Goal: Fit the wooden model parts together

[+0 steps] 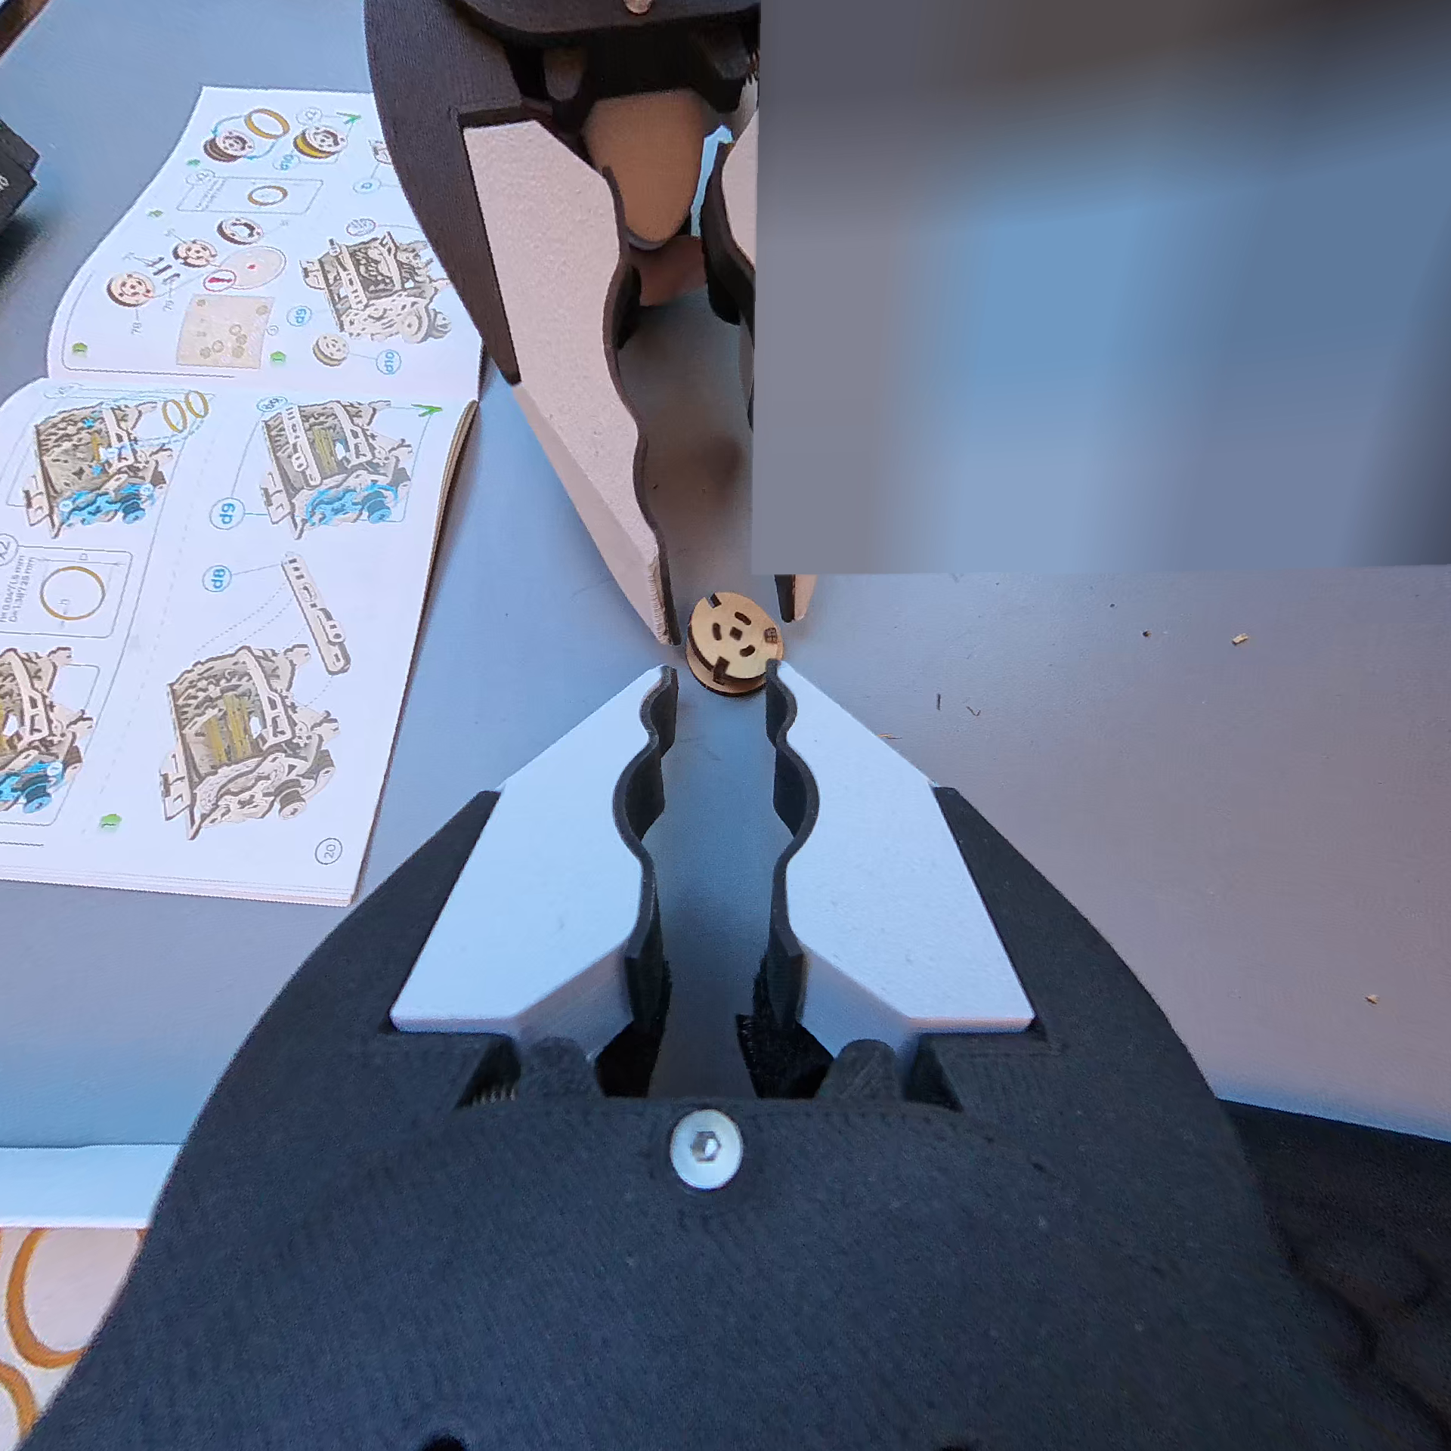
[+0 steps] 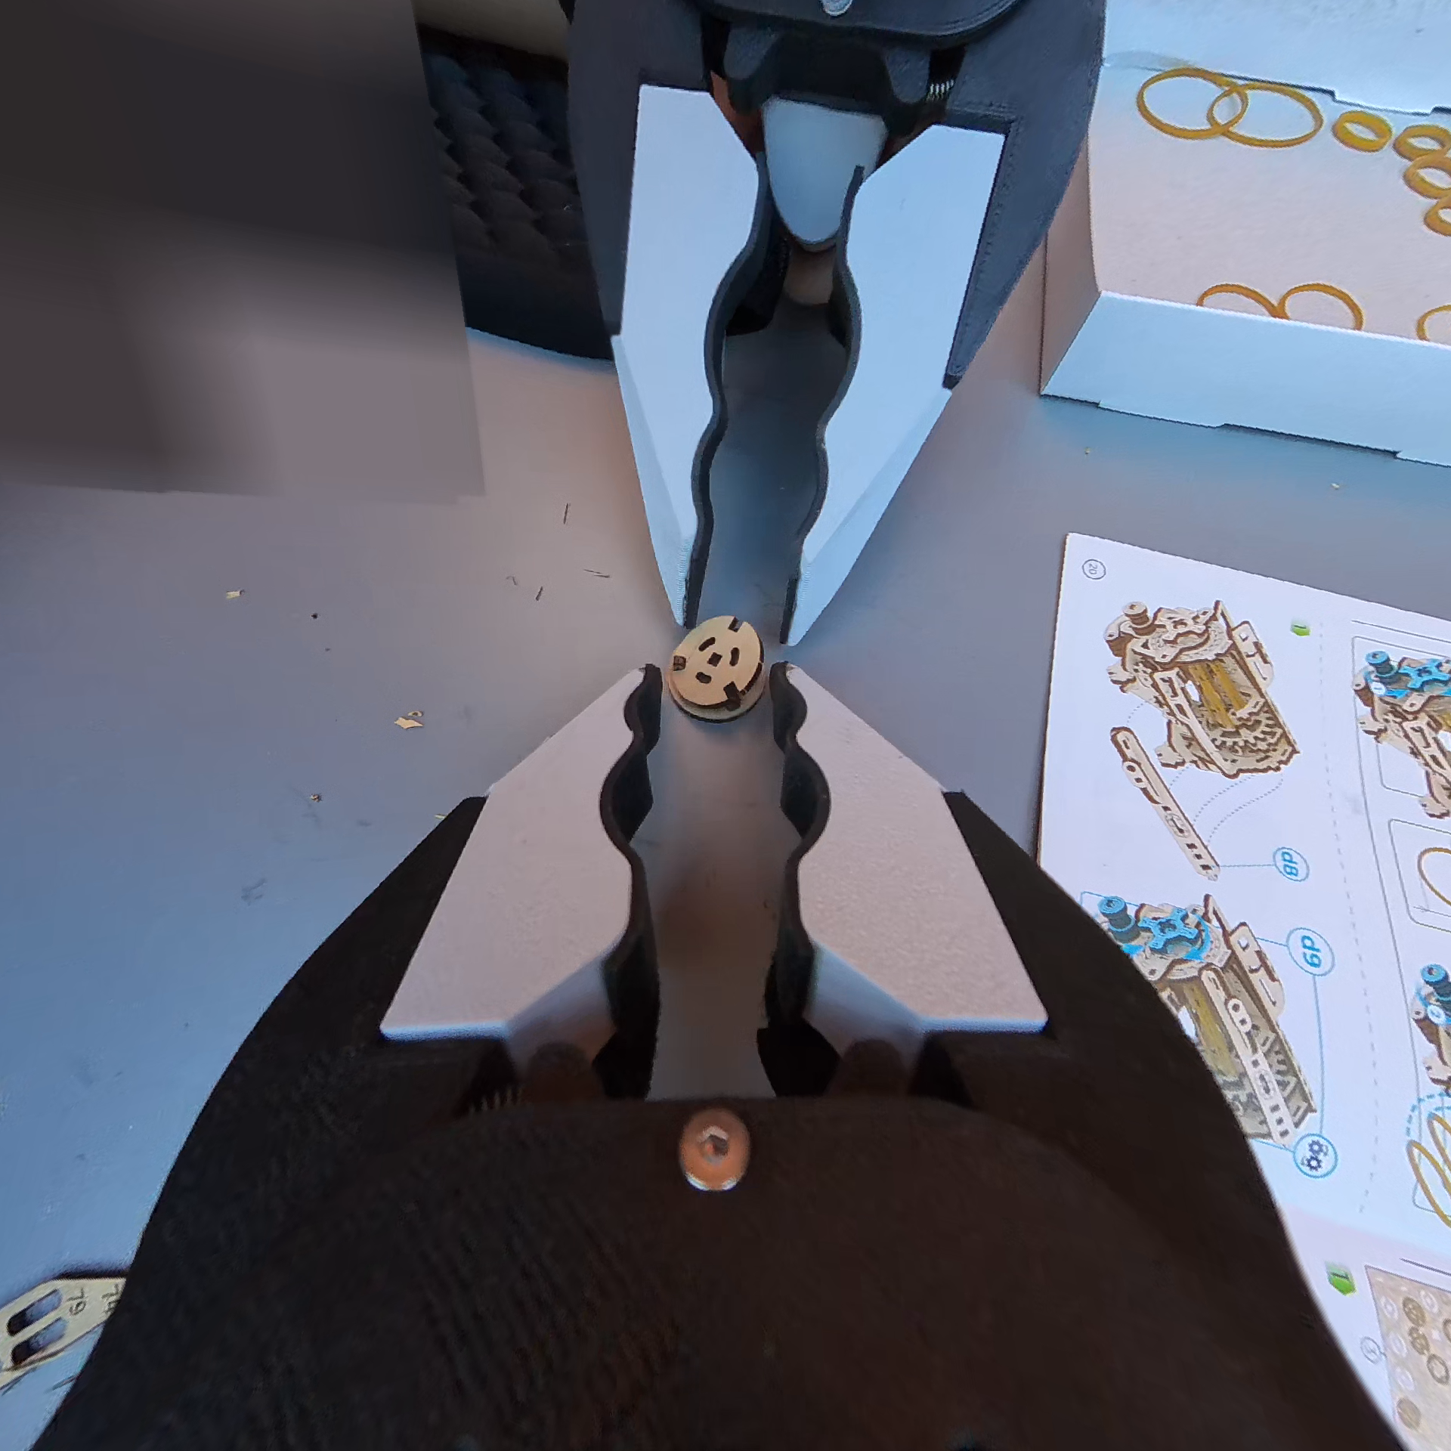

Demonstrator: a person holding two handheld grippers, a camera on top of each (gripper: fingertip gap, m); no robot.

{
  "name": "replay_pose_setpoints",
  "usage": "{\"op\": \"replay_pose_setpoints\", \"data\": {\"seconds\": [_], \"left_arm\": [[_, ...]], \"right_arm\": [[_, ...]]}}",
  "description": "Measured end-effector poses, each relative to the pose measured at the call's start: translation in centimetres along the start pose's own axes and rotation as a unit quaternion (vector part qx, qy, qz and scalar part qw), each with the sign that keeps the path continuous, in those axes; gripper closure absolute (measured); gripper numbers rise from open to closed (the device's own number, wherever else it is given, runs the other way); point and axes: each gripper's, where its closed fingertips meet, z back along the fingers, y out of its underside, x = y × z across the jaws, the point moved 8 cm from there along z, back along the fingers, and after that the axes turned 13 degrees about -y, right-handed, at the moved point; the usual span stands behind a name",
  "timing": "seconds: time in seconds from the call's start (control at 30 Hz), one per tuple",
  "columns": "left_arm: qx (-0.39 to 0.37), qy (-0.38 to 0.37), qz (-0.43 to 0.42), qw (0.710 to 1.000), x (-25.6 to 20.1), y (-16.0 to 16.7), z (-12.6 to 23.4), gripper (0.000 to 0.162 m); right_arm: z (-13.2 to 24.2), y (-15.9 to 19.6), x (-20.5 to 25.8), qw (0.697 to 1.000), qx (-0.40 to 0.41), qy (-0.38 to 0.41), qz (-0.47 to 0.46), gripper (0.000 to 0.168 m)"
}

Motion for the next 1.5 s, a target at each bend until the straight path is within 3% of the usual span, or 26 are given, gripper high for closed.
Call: {"op": "replay_pose_setpoints", "data": {"seconds": [0.4,0.73,0.87,1.17,1.3,1.5], "left_arm": [[-0.042,-0.018,-0.028,0.999,-0.1,-0.6,0.7,0.138],[-0.007,-0.011,0.016,1.0,0.3,-0.2,0.3,0.133],[-0.008,-0.006,0.038,0.999,0.4,-0.4,0.1,0.135],[0.002,-0.009,0.036,0.999,0.1,-0.4,-0.3,0.14],[0.004,-0.007,0.036,0.999,0.1,-0.3,-0.4,0.14],[0.006,-0.008,0.034,0.999,0.2,-0.2,-0.3,0.138]], "right_arm": [[0.7,-0.3,0.2,1.0,-0.023,0.012,0.017,0.142],[0.9,-0.3,-1.7,0.989,-0.085,-0.013,-0.117,0.154],[0.4,0.0,-1.8,0.988,-0.065,-0.027,-0.138,0.168],[0.1,0.0,-1.3,0.992,-0.043,-0.022,-0.118,0.168],[0.7,0.1,-1.2,0.993,-0.048,-0.018,-0.107,0.154],[1.6,0.1,-0.6,0.988,-0.082,-0.055,-0.116,0.152]]}}
